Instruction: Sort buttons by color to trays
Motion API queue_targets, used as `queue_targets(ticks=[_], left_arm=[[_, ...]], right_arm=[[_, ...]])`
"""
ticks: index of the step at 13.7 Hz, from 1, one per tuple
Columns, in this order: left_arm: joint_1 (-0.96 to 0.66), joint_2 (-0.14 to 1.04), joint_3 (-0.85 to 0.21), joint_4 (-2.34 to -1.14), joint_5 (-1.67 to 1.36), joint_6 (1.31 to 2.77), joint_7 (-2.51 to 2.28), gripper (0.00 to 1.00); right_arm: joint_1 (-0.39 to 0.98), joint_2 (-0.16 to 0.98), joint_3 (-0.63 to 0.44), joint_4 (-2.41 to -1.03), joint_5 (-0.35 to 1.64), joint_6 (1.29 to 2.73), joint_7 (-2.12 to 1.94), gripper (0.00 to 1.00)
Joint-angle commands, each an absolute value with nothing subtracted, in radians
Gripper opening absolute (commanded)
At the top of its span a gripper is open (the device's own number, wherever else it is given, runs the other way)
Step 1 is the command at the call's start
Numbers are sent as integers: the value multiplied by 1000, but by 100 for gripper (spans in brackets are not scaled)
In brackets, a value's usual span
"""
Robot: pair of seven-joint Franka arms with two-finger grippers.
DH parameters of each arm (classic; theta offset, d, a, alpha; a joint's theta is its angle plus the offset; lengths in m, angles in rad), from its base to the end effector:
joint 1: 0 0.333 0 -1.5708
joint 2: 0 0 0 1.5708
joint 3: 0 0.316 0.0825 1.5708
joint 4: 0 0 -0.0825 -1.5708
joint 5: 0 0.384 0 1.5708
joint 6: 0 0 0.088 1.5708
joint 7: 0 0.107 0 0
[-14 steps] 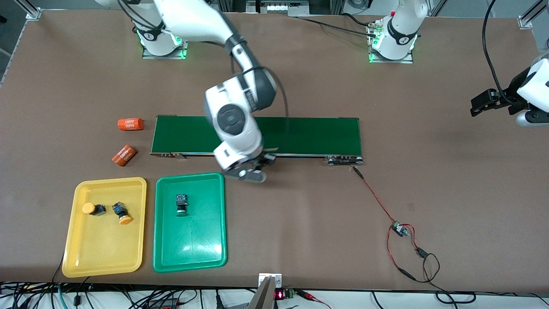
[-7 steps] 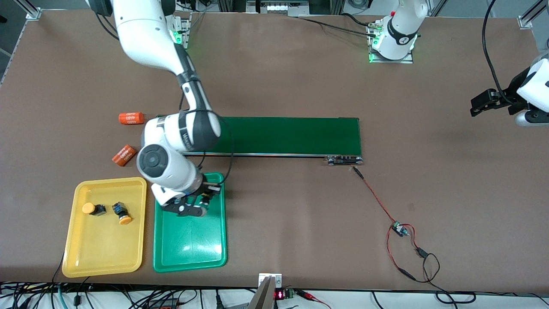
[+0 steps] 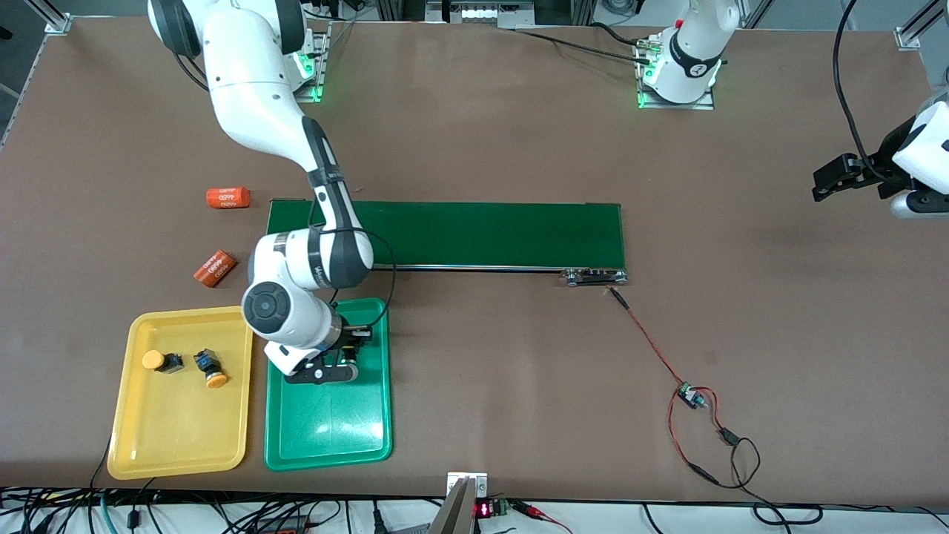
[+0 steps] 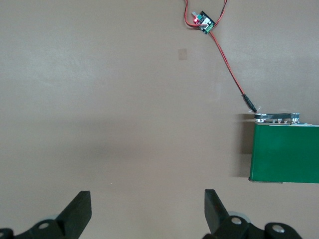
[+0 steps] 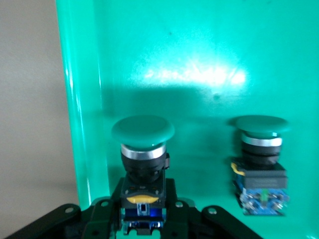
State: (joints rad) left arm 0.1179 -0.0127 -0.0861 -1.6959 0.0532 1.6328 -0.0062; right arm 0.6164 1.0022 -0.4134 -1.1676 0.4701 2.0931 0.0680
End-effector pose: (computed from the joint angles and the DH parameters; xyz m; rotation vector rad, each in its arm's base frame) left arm 0.5514 0.0227 0.5778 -3.0867 -0.0515 0.0790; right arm 0.7151 0.2658 0.2070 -3.0801 -0.1135 0.0106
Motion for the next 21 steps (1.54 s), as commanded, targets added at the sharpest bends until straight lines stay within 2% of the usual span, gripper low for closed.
queue_targets(ticks=[1, 3, 4, 5, 7, 9, 12, 16, 19, 21], left_arm=[[118, -5, -84, -1674, 35, 1615, 18, 100], [120, -5, -84, -1674, 34, 1615, 18, 100], [124, -5, -84, -1675, 34, 1615, 18, 100], [126, -5, -84, -1675, 34, 1615, 18, 100], [127, -5, -83, -1675, 31, 1615, 18, 100], [127, -5, -84, -1675, 31, 1615, 18, 100], [130, -5, -83, -1675, 31, 1601, 20, 100], [129, -5, -83, -1675, 31, 1601, 20, 100], [129, -5, -83, -1675, 31, 1605, 20, 100], [129, -5, -83, -1674, 31, 1605, 20, 100]], right_arm=[[603, 1029, -407, -1135, 485, 2109, 18, 0], [603, 1037, -407, -1135, 485, 2111, 12, 0], [603, 1035, -408, -1137, 485, 2103, 18, 44], [603, 1034, -410, -1138, 483, 2103, 15, 99], [604, 1022, -413, -1138, 485, 2092, 26, 100], [612, 990, -425, -1141, 480, 2024, 110, 100], [618, 882, -486, -1138, 472, 1844, 178, 100], [614, 727, -534, -1138, 465, 1721, 175, 100], [609, 648, -618, -1138, 446, 1636, 163, 100], [609, 640, -691, -1137, 439, 1570, 157, 100]])
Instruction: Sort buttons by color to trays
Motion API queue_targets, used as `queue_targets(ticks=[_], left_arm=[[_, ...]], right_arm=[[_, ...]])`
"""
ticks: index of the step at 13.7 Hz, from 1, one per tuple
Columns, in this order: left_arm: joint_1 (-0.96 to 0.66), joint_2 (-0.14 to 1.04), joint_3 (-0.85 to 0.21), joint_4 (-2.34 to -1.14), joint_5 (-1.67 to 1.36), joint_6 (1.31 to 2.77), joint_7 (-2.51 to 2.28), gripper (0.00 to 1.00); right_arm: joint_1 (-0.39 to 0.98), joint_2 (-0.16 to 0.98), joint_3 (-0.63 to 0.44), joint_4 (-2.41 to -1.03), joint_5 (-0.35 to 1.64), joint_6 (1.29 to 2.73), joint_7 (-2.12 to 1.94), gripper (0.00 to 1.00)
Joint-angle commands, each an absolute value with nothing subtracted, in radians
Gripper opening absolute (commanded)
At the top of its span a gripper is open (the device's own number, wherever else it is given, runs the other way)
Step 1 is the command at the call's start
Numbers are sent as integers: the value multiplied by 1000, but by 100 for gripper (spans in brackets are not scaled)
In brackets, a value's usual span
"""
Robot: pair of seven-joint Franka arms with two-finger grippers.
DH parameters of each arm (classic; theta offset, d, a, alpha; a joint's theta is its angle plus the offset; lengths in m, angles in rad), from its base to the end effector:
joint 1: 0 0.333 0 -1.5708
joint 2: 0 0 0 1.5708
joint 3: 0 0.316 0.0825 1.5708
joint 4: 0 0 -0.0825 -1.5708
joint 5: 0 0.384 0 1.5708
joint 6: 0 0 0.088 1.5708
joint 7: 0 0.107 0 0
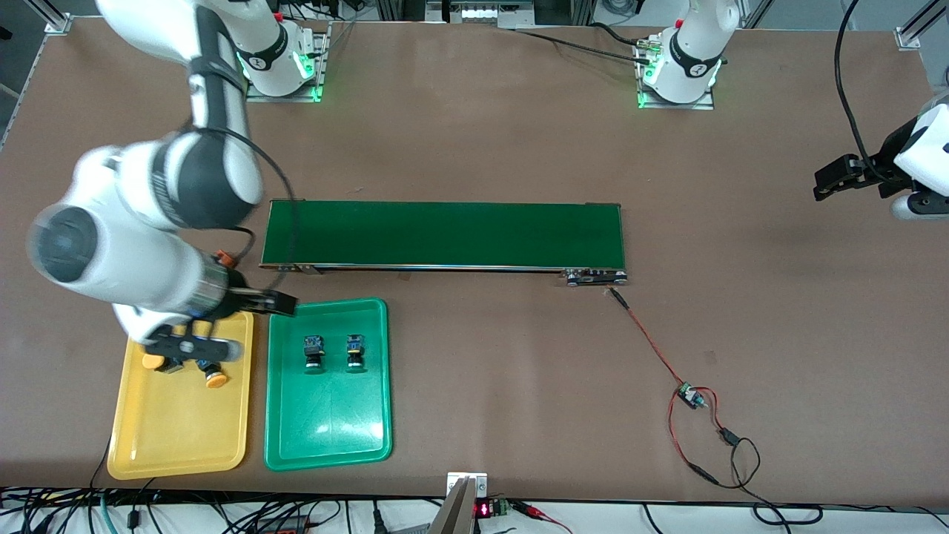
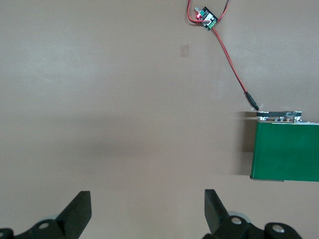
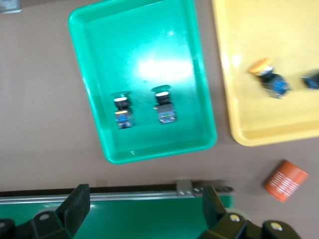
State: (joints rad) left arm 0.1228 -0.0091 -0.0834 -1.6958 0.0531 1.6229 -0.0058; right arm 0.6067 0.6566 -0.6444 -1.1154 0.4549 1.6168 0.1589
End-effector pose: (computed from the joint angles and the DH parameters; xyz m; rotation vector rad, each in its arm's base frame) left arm 0.5510 0.0270 0.5750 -3.0867 -0.0629 0.1000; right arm 0.7006 0.1536 0.4744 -3.0610 0.1992 0.0787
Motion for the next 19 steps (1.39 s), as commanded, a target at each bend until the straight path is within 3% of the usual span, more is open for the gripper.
queue_targets(ticks=[1, 7, 9, 11, 14, 17, 19], left_arm=[[129, -3, -83, -1674, 31, 1606, 18, 100], [129, -3, -83, -1674, 31, 1606, 20, 100], [129, -3, -83, -1674, 31, 1605, 20, 100], [129, -3, -83, -1674, 31, 1606, 20, 100], [130, -3, -83, -1674, 31, 1606, 20, 100], [132, -3, -83, -1674, 31, 1606, 21, 100], [132, -3, -81, -1674, 31, 1606, 20, 100]], right_arm=[[614, 640, -724, -1137, 428, 1539, 134, 100], [637, 637, -856, -1134, 425, 1526, 43, 100], [588, 595, -835, -1140, 420, 1525, 2, 100], [519, 552, -748, -1152, 349, 1519, -40, 100], [276, 445, -408, -1176, 136, 1525, -46, 100], [-14, 333, -121, -1274, 87, 1525, -49, 100], [-131, 247, -17, -1385, 60, 1541, -78, 100]])
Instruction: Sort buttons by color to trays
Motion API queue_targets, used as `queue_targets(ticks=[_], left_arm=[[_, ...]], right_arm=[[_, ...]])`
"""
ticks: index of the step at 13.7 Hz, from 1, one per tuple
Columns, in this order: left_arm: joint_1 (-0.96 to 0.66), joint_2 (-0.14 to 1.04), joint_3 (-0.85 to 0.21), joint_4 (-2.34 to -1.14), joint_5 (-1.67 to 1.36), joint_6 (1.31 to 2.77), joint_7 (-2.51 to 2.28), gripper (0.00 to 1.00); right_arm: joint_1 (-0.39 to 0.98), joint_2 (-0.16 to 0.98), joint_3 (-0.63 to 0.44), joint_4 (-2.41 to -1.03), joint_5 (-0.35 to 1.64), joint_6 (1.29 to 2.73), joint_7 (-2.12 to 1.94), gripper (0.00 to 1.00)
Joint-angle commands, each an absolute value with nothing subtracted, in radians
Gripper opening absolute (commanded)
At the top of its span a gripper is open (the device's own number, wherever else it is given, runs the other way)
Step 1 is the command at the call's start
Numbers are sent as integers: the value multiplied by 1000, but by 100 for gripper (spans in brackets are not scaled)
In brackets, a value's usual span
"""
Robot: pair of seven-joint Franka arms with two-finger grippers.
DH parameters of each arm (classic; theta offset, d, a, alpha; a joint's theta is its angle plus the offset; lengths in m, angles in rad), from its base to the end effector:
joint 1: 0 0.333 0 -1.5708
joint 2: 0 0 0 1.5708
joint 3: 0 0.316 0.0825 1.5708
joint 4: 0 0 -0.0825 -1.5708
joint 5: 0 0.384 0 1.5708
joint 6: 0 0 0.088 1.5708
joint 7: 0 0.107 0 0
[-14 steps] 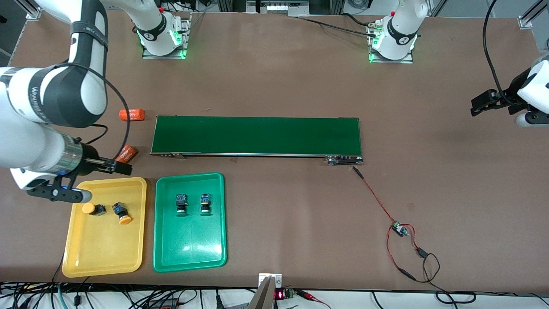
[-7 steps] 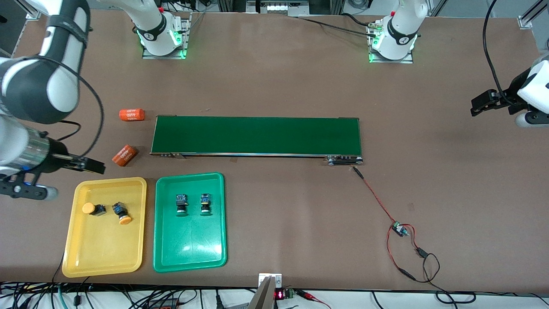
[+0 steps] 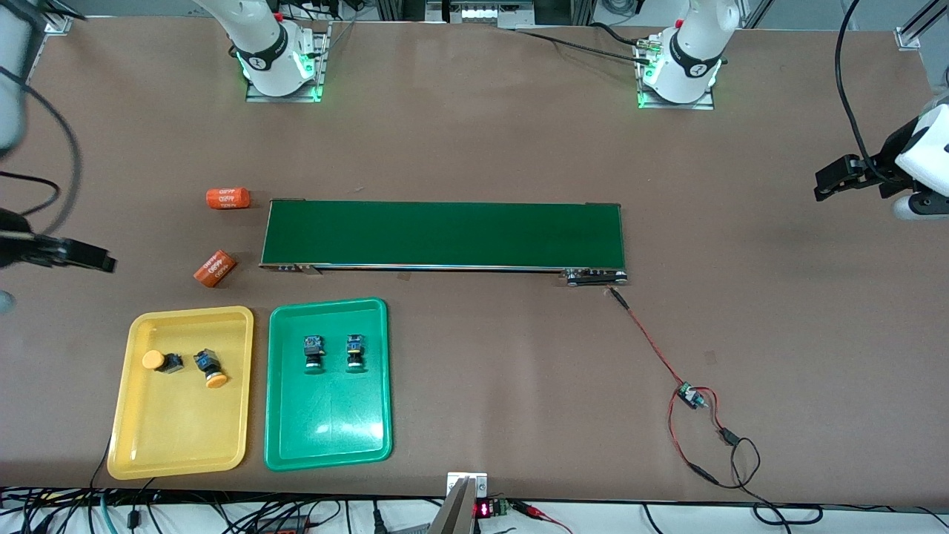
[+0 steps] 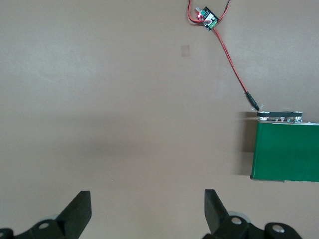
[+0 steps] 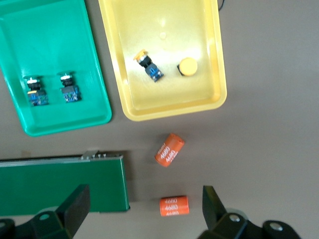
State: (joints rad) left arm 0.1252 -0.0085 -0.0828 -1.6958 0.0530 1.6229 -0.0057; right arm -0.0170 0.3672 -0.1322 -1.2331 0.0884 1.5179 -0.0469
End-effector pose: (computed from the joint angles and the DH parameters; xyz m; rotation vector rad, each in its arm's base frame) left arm 0.5510 0.0286 0.5747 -3.0869 -0.0674 0.1010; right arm 0.6514 -0.0714 0.5572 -3.0876 0.1457 0.1163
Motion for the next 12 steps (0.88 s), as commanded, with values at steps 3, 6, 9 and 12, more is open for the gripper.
queue_targets(ticks=[3, 6, 9, 12], left_arm=[[130, -3, -81, -1674, 31, 1606, 20, 100], [130, -3, -81, -1674, 31, 1606, 20, 100], [130, -3, -81, -1674, 31, 1606, 20, 100], [130, -3, -81, -1674, 31, 1606, 20, 100]], right_arm=[[-91, 129, 3, -1520, 0, 1580, -63, 100], [-7, 132, -32, -1509, -38, 1582, -6, 100], [31, 126, -78, -1514, -35, 1580, 2, 100], [29, 108, -80, -1546, -34, 1577, -2, 100]])
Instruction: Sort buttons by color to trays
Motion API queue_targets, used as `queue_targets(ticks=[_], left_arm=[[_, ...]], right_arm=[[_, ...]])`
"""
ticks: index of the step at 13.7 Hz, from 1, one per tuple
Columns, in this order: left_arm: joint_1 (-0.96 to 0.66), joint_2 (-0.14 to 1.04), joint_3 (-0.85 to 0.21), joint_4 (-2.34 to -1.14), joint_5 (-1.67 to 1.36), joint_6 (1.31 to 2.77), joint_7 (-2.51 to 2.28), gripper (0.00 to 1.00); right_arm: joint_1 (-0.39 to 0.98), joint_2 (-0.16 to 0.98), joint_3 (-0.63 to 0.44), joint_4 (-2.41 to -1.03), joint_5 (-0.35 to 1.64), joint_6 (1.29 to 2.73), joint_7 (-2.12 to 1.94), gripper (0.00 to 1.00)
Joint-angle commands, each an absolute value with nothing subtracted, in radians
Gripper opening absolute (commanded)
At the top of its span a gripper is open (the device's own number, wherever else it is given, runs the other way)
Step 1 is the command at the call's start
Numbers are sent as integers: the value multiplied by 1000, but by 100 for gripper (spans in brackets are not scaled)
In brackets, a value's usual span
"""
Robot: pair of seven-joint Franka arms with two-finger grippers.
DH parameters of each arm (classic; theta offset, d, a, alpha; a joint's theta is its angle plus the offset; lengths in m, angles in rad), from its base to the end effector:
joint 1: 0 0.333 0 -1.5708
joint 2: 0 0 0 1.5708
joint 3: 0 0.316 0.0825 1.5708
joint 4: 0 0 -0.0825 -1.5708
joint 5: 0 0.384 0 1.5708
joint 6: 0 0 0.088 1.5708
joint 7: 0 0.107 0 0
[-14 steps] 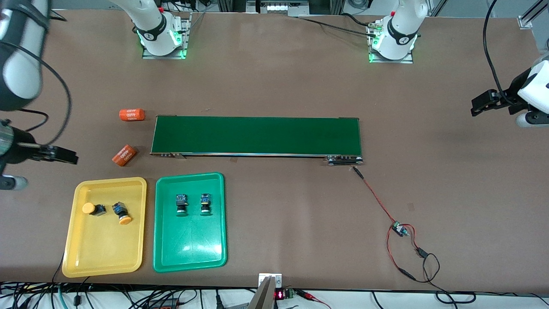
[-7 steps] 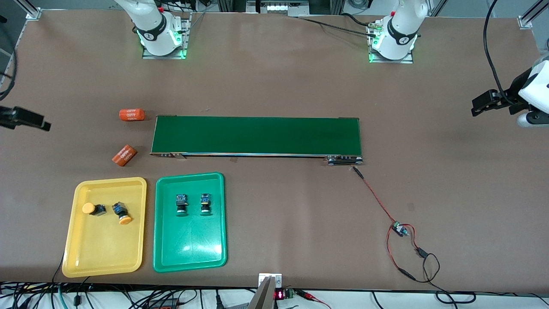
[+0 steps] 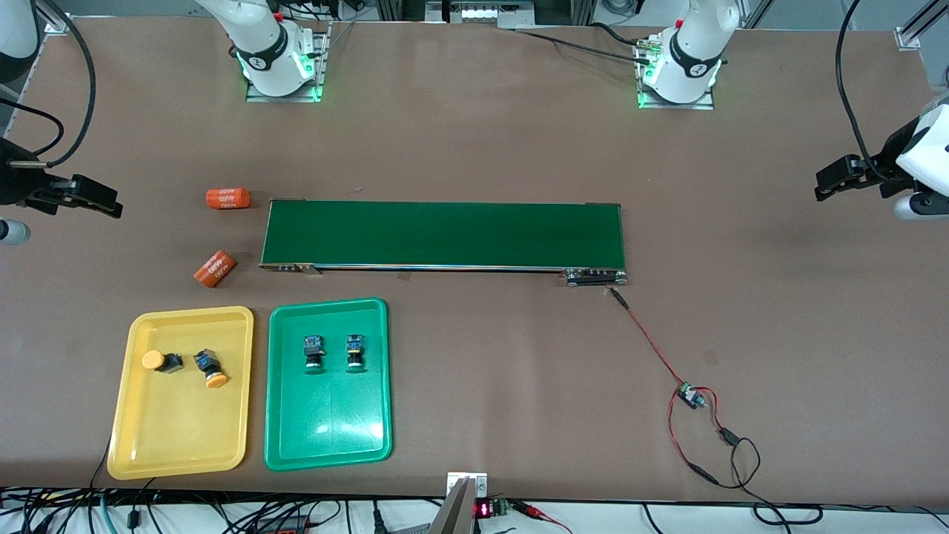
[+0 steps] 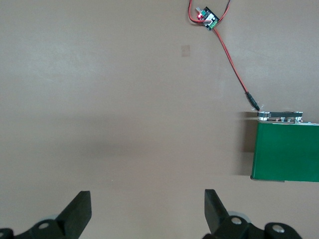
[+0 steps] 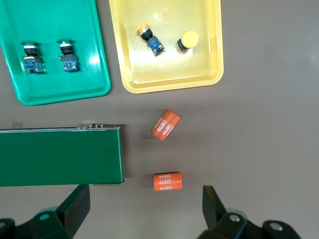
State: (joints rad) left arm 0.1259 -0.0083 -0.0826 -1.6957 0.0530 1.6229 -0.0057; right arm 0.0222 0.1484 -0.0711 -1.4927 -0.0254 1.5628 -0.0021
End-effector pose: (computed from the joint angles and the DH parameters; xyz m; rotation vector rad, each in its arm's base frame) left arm 0.5511 0.0291 0.5746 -3.0869 -0.0688 0.1012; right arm 0.5957 -0.0289 0.5754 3.1045 -0.0709 -0.1224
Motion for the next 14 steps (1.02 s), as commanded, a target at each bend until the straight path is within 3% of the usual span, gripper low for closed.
queue_targets(ticks=[1, 5, 14], left_arm=[[130, -3, -81, -1674, 31, 1606, 20, 100], [132, -3, -81, -1674, 29, 1606, 20, 100], [132, -3, -80, -1674, 31, 1606, 20, 100]], right_arm=[[20, 86, -80, -1580, -34, 1591, -3, 100], [18, -23, -78, -1721, -37, 1701, -12, 100], [21, -21, -72, -1661, -41, 1629, 17, 100]])
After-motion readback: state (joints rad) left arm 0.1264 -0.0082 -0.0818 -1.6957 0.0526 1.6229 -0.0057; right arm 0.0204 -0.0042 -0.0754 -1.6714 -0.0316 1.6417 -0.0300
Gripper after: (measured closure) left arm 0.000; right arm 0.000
